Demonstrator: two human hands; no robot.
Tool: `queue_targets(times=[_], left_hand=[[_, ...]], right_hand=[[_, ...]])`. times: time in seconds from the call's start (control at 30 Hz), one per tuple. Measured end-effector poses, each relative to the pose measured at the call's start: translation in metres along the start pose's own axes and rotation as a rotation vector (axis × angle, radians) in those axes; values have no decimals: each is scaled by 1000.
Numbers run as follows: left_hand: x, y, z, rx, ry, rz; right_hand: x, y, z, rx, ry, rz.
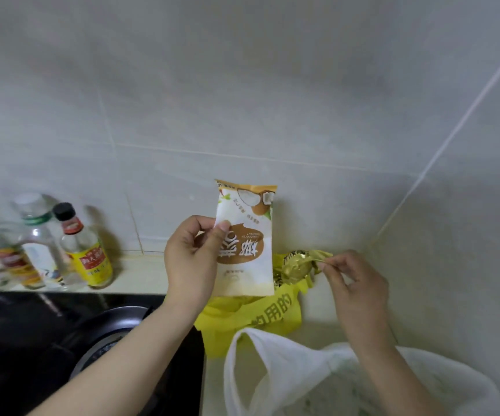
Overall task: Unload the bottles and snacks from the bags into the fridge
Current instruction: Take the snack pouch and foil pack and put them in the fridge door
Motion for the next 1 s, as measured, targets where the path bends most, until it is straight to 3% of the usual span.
queue_targets(times=[0.27,0.57,1.0], left_hand=[[12,68,57,-49,-38,-110],[30,119,112,-131,-55,-162],[102,172,155,-290,252,-186]], right_hand=[[22,-98,38,-24,50,146],[56,-152,39,-134,-67,255],[72,-201,16,-368,-386,434]])
Point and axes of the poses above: each hand's wrist, its own x-axis away from the middle knuckle, its own z-axis out of the back of the hand, y = z × x, the point moved 4 cm from there along -x, towards the middle knuckle, and after that the axes turned 10 degrees about -z, right-handed, at the moved point
